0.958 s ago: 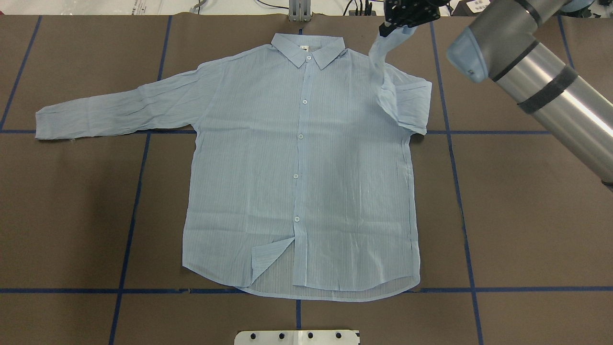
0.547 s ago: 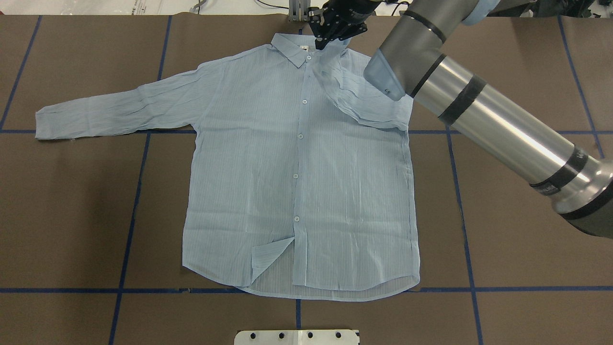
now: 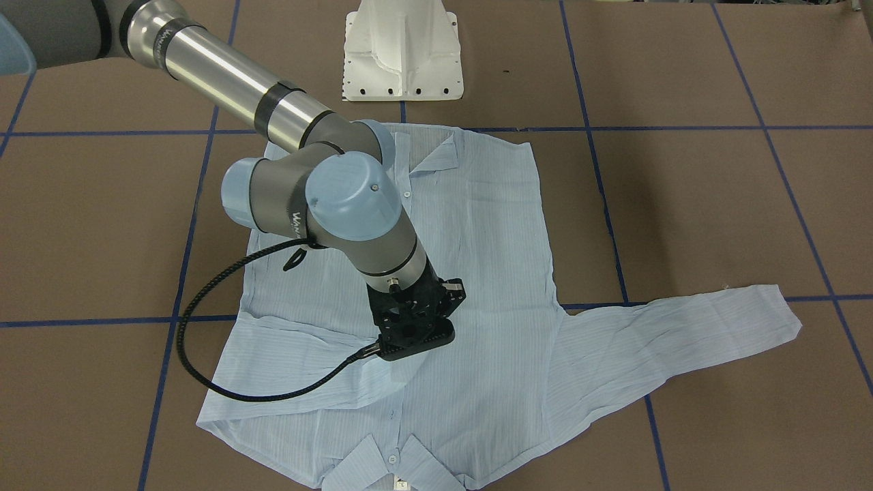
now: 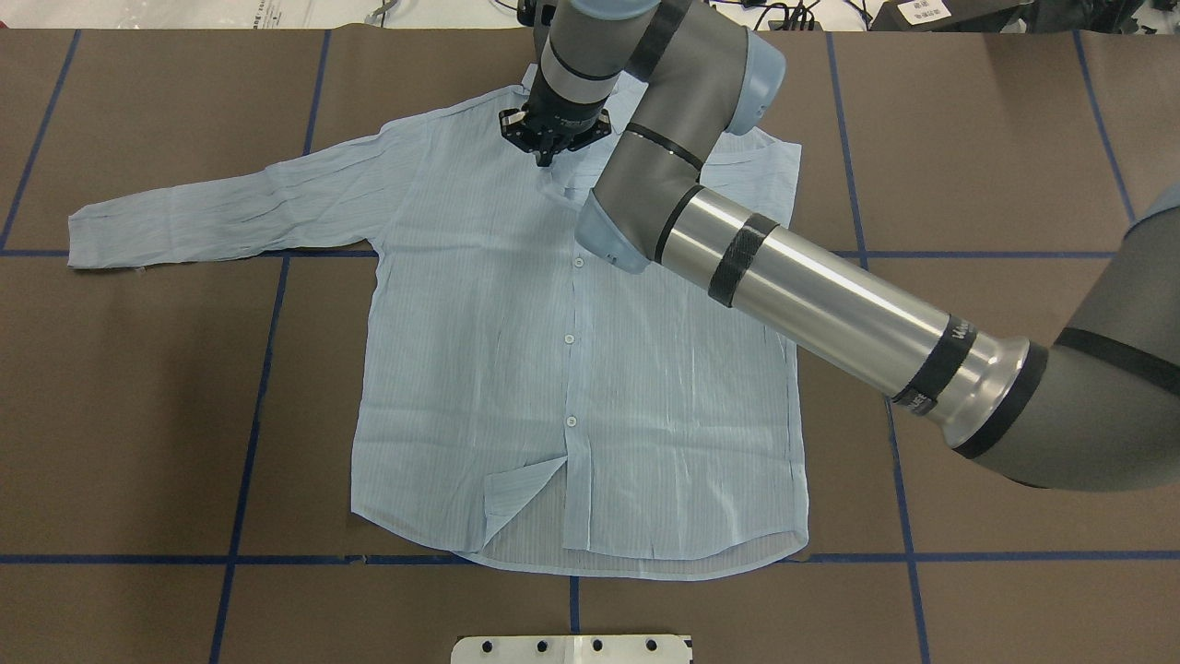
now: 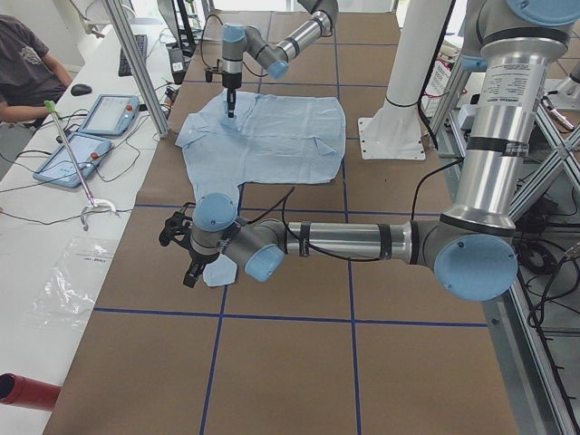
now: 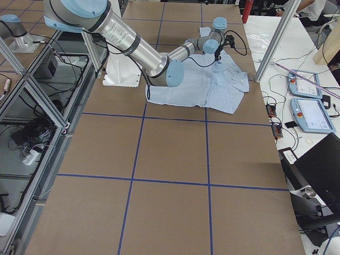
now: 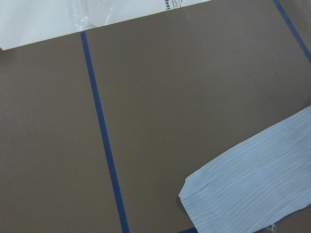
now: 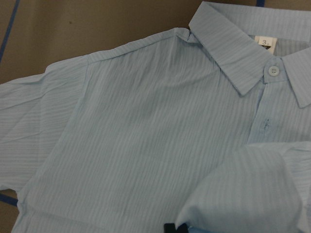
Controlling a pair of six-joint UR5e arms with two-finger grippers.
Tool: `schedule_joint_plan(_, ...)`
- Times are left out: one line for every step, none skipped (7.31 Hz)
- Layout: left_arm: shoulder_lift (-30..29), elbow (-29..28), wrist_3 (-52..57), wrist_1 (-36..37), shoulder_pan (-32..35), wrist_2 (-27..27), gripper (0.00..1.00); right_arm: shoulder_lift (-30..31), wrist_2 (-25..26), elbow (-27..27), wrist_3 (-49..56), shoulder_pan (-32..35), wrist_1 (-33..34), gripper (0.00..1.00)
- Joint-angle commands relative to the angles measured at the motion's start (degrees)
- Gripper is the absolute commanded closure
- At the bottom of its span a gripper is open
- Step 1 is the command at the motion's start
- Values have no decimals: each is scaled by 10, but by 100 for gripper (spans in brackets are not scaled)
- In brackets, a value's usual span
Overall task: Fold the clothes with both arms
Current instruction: 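Lift the cuff with the right gripper and carry it toward the collar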
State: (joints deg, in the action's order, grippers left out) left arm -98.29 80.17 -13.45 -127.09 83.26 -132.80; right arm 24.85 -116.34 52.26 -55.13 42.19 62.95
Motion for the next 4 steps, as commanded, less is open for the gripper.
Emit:
schedule_joint_plan(2, 1, 0, 0, 1, 0, 1, -53, 59, -80, 3, -26, -41, 100)
schedule_joint_plan(2, 1, -2, 0, 0, 0, 1, -66, 109, -85, 0, -37, -105, 1)
schedule_joint_plan(2, 2, -11, -1, 0, 0, 1, -72, 169, -85, -6, -59, -131, 0)
schedule_joint_plan(2, 0, -11, 0, 0, 0, 1, -72, 180, -85, -6, -64, -136, 0)
